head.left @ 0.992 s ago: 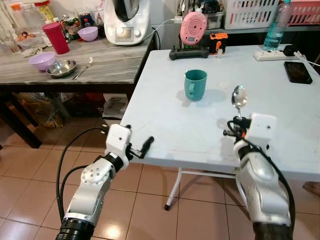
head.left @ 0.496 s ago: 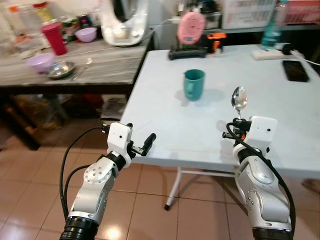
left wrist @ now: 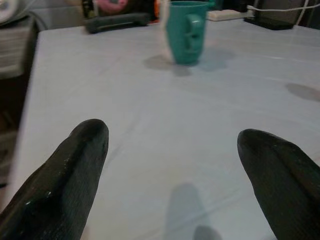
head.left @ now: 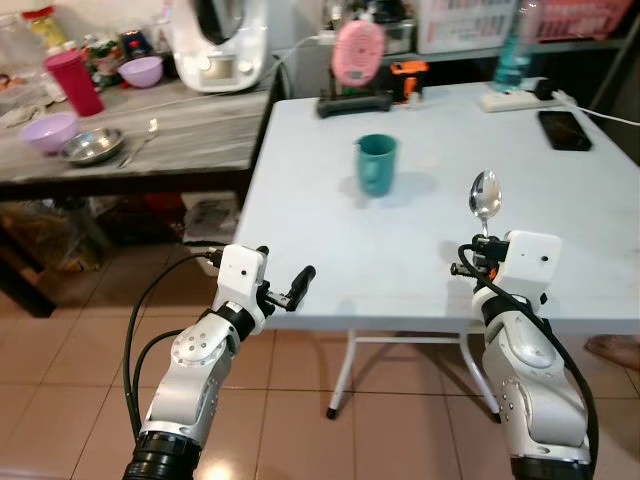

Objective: Setting the table

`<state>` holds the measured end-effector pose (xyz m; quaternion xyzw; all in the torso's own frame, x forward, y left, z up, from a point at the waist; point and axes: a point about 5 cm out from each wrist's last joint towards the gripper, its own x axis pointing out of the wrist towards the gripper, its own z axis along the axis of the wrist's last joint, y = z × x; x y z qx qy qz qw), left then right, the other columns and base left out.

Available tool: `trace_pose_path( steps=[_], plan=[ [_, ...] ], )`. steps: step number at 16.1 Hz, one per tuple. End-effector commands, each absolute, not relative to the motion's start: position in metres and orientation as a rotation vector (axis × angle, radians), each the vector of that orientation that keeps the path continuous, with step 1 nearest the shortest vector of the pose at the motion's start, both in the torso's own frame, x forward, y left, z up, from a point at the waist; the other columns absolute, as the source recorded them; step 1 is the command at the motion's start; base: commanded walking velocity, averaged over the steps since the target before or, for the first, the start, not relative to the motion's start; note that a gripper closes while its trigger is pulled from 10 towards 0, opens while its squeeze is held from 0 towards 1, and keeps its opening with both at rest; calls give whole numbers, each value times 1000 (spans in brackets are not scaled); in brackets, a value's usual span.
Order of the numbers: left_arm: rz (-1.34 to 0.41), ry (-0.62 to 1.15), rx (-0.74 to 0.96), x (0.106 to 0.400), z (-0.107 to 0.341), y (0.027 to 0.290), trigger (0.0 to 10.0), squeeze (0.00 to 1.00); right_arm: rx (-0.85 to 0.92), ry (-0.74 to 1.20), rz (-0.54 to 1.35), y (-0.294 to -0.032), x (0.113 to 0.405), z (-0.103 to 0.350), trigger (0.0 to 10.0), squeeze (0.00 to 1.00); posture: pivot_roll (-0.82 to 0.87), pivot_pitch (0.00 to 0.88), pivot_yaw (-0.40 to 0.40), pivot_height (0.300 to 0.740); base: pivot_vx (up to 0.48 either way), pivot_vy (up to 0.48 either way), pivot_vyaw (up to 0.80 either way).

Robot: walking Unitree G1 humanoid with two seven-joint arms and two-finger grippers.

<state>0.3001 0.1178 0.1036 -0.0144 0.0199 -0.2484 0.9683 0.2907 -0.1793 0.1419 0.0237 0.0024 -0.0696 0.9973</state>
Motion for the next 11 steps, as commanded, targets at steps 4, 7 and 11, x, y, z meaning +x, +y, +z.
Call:
trace_pose_path(
  steps=[4, 7, 11],
  plan=[
    [-491, 39, -20, 302, 104, 123, 10000, 0, 58, -10, -120, -172, 290, 146, 10000, 0, -282, 0, 114, 740, 0, 307, 0],
    [-491, 39, -20, 302, 104, 123, 10000, 0, 61, -9, -116, -171, 290, 146, 10000, 0, -279, 0, 115, 740, 0, 305, 0],
    [-494, 39, -19, 301, 104, 123, 10000, 0, 63, -8, -113, -171, 290, 145, 10000, 0, -278, 0, 117, 740, 0, 304, 0]
  ],
)
